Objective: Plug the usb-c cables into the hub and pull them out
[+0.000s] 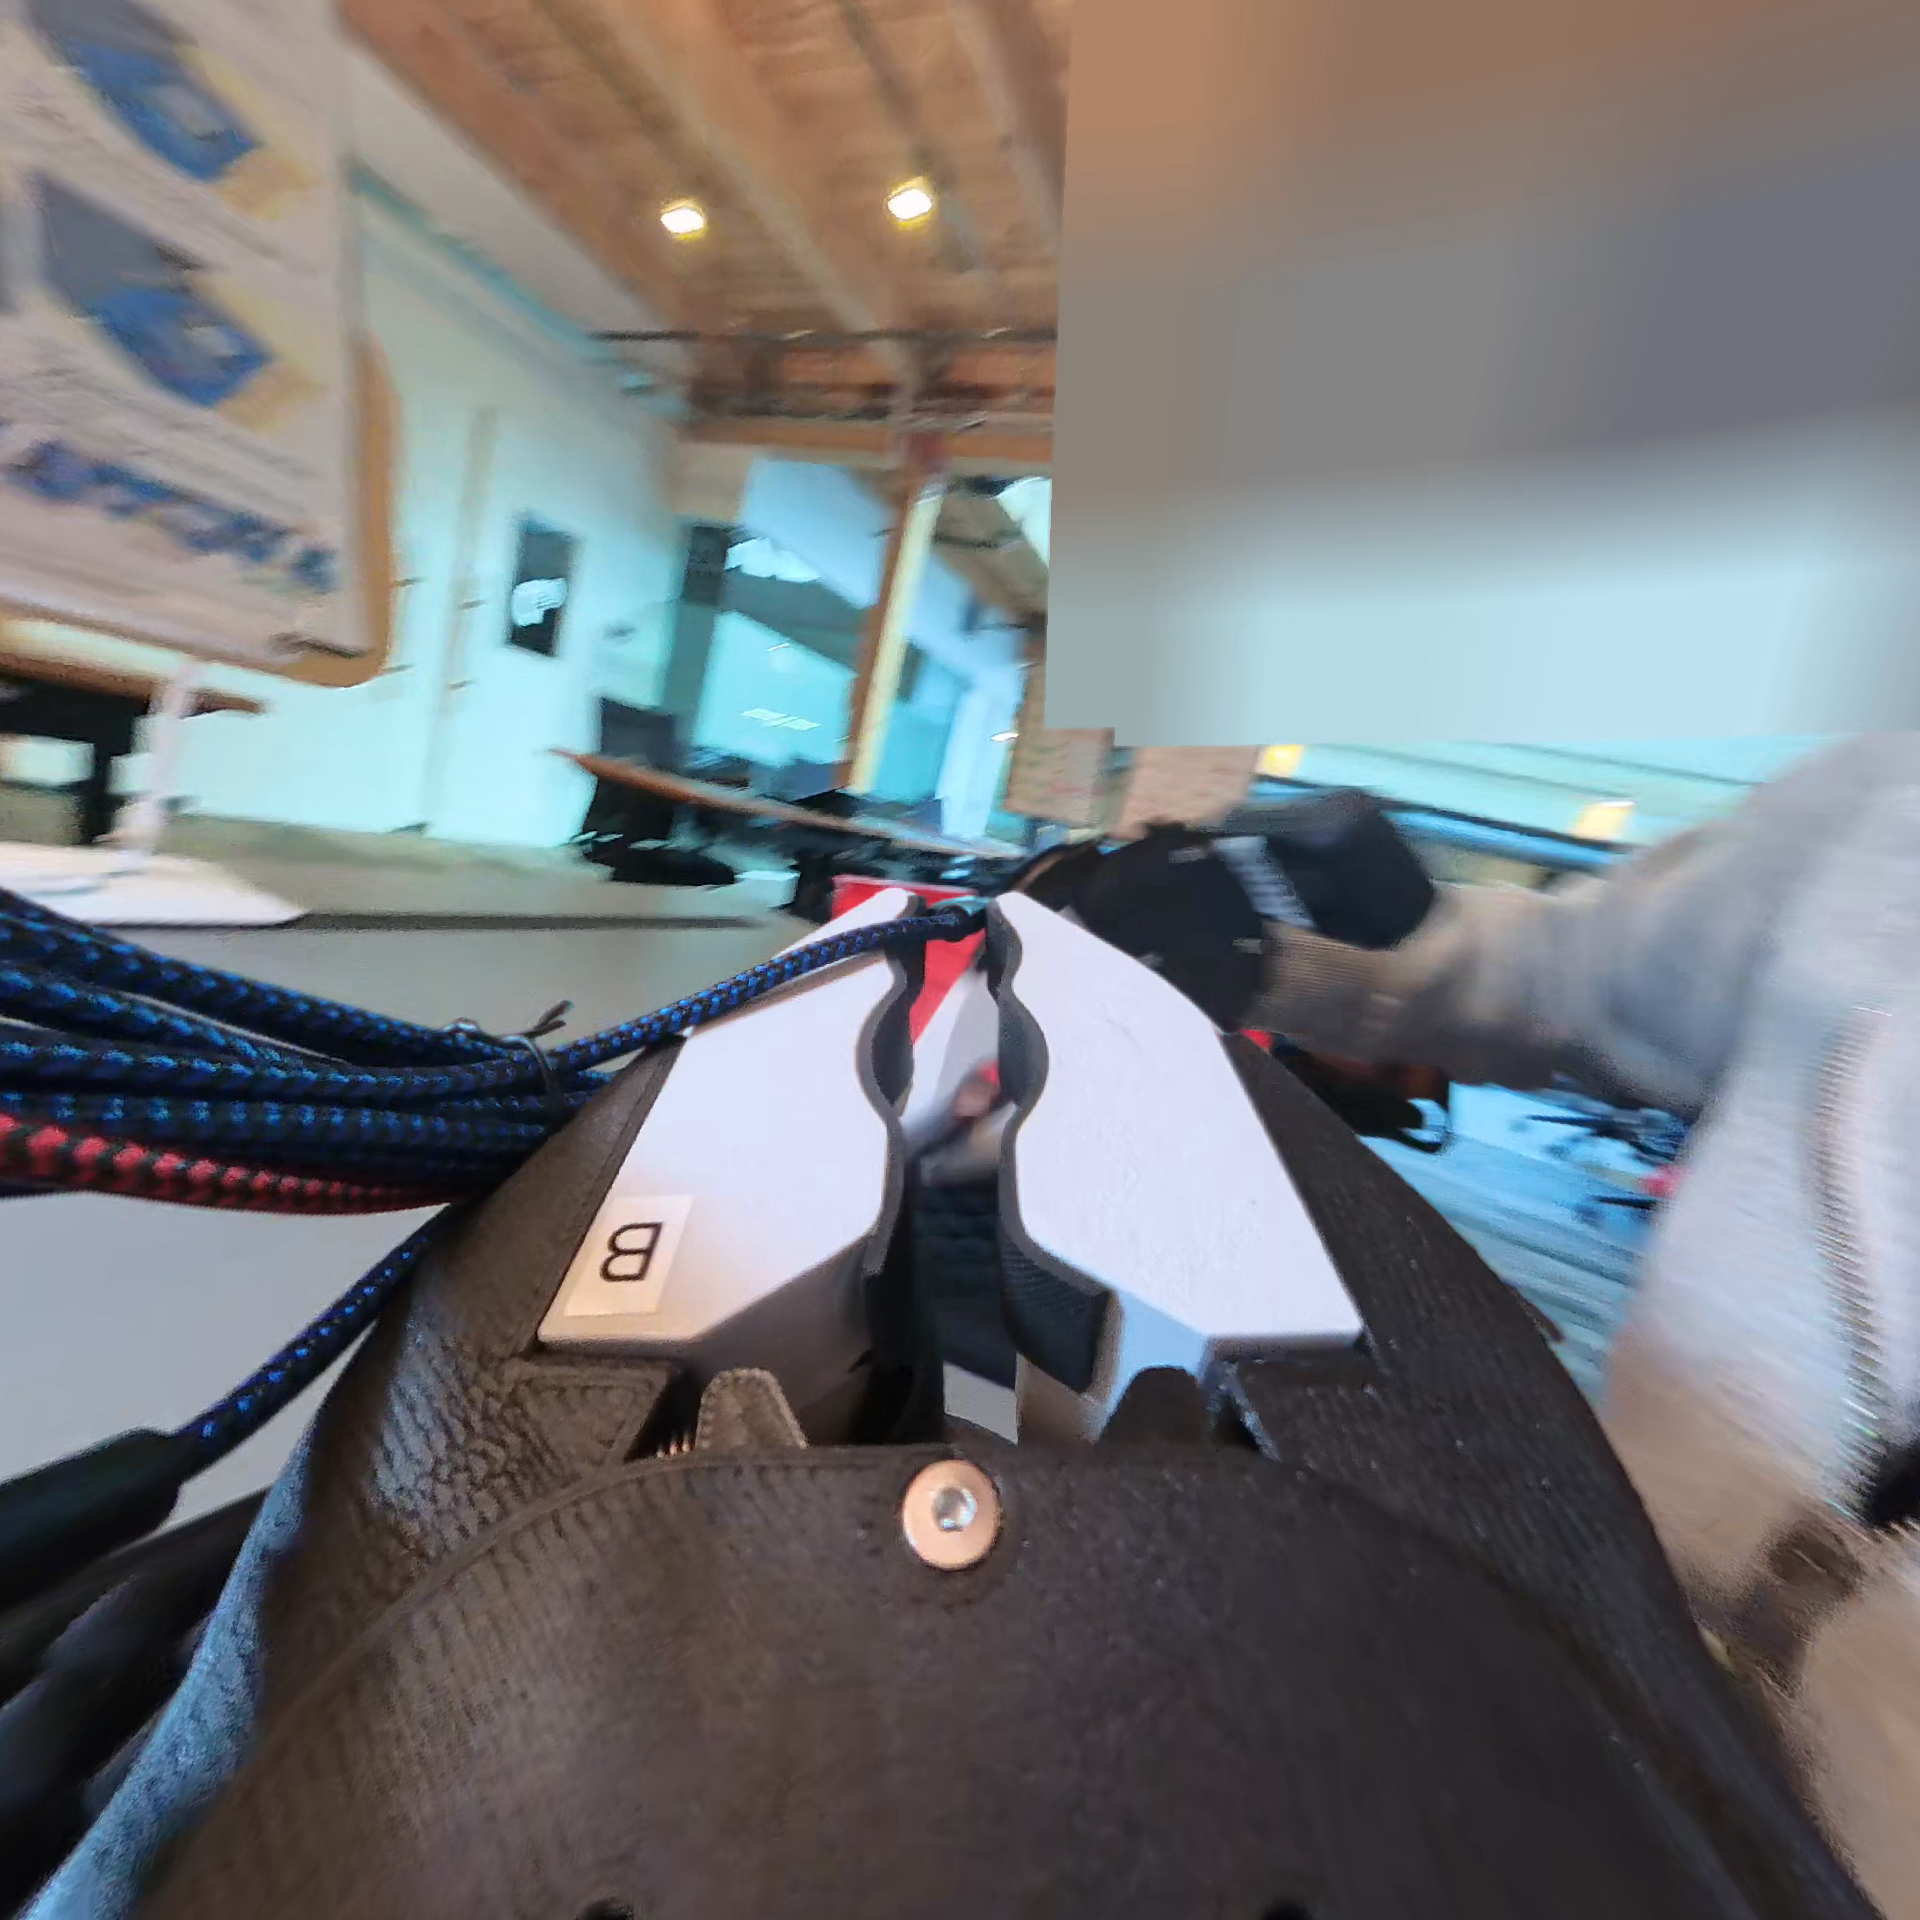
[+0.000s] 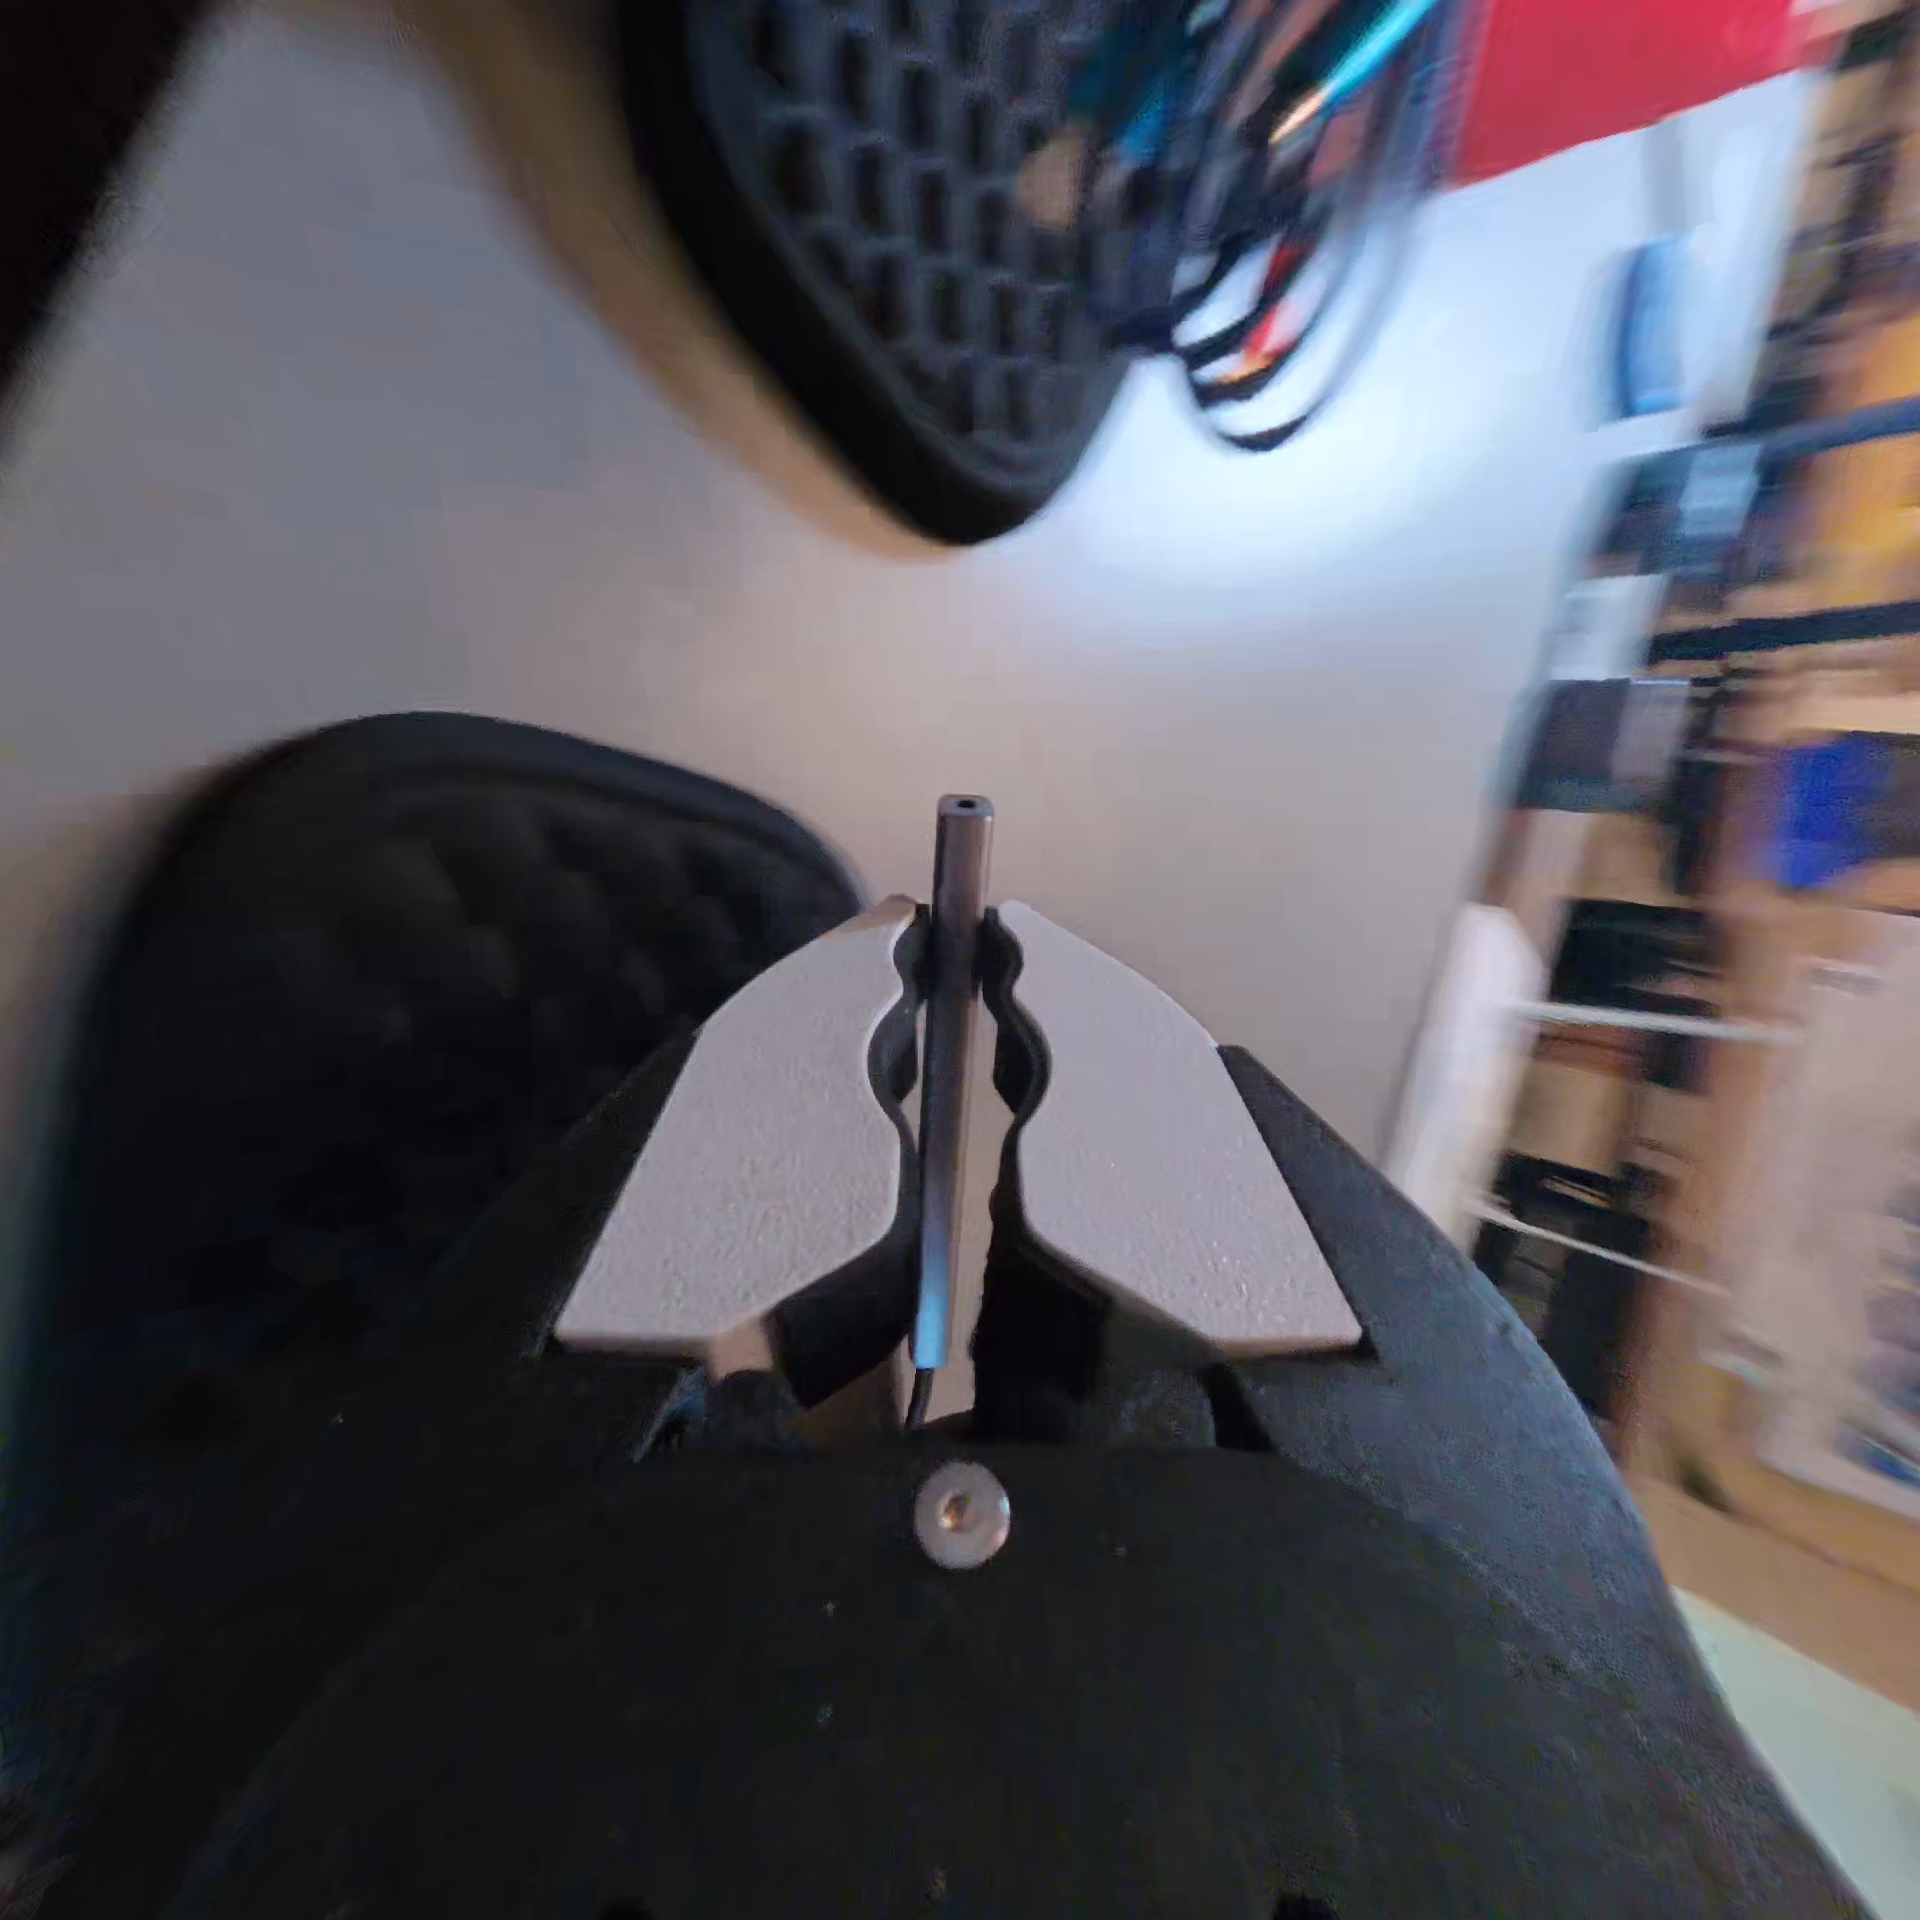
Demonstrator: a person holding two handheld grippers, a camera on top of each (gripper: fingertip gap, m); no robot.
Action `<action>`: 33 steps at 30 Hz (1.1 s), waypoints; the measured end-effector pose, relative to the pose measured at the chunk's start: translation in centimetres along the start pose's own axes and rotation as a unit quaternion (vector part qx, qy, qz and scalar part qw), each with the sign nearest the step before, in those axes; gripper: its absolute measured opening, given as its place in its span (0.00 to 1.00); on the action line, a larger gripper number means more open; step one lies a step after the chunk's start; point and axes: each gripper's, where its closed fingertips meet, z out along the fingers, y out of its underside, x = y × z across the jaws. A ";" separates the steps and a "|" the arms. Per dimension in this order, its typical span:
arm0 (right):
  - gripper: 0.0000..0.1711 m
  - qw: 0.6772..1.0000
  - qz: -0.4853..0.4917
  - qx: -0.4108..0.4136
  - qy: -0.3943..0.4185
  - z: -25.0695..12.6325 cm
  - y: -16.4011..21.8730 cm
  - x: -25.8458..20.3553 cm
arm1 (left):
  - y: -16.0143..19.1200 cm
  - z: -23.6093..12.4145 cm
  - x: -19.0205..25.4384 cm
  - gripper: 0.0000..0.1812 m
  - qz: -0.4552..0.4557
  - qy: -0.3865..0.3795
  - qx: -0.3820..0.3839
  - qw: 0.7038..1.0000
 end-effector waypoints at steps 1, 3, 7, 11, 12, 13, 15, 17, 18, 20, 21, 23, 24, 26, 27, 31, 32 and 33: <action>0.06 0.997 -0.022 -0.009 0.067 -0.5 -0.2 1.7 | 0.1 0.1 -0.4 0.06 0.004 -0.017 -0.003 1.000; 0.06 0.985 -0.054 -0.004 0.166 -1.6 -1.6 4.0 | 0.2 0.4 -1.1 0.06 0.006 -0.047 -0.008 0.999; 0.05 0.964 -0.070 0.026 0.255 -2.3 -4.2 6.0 | 0.4 0.7 -1.4 0.06 0.026 -0.072 -0.016 0.997; 0.05 0.959 -0.033 0.056 0.276 -2.3 -5.8 7.7 | 0.4 1.1 -0.9 0.06 0.076 -0.083 -0.019 0.993; 0.05 0.958 -0.027 0.058 0.280 -2.3 -6.0 8.0 | 0.3 1.2 -1.0 0.06 0.084 -0.092 -0.017 0.992; 0.05 0.956 -0.025 0.062 0.284 -2.2 -6.4 8.2 | 0.3 1.3 -1.3 0.06 0.091 -0.106 -0.017 0.990; 0.05 0.954 -0.025 0.060 0.292 -1.9 -6.8 8.4 | 0.1 1.5 -1.5 0.06 0.106 -0.121 -0.013 0.987; 0.05 0.952 -0.036 0.053 0.300 -1.5 -7.1 8.3 | -0.1 1.6 -1.4 0.06 0.125 -0.127 -0.004 0.984; 0.05 0.951 -0.040 0.051 0.302 -1.2 -7.2 8.2 | -0.1 1.6 -1.4 0.06 0.129 -0.129 -0.005 0.983; 0.05 0.951 -0.037 0.052 0.301 -0.9 -7.4 8.1 | 0.0 1.6 -1.4 0.06 0.129 -0.127 -0.008 0.983; 0.05 0.951 -0.036 0.054 0.302 -0.8 -7.5 8.2 | 0.0 1.6 -1.5 0.06 0.129 -0.128 -0.006 0.983; 0.05 0.950 -0.036 0.054 0.304 -0.8 -7.4 8.3 | 0.1 1.6 -1.5 0.06 0.131 -0.123 -0.012 0.984; 0.05 0.951 -0.040 0.050 0.303 -0.8 -7.4 8.3 | 0.2 1.6 -1.4 0.06 0.132 -0.121 -0.016 0.984; 0.05 0.949 -0.057 0.040 0.306 -0.8 -7.3 8.4 | 0.3 1.6 -1.4 0.06 0.144 -0.124 -0.022 0.982; 0.05 0.949 -0.062 0.036 0.306 -0.8 -7.2 8.4 | 0.3 1.7 -1.4 0.06 0.154 -0.126 -0.026 0.980; 0.05 0.947 -0.086 0.025 0.307 -0.8 -7.2 8.3 | 0.4 1.7 -1.3 0.06 0.189 -0.136 -0.034 0.972; 0.05 0.947 -0.095 0.021 0.308 -0.8 -7.2 8.2 | 0.4 1.7 -1.3 0.06 0.188 -0.135 -0.035 0.972; 0.05 0.946 -0.100 0.021 0.309 -0.9 -7.1 8.2 | 0.4 1.7 -1.3 0.06 0.186 -0.132 -0.036 0.973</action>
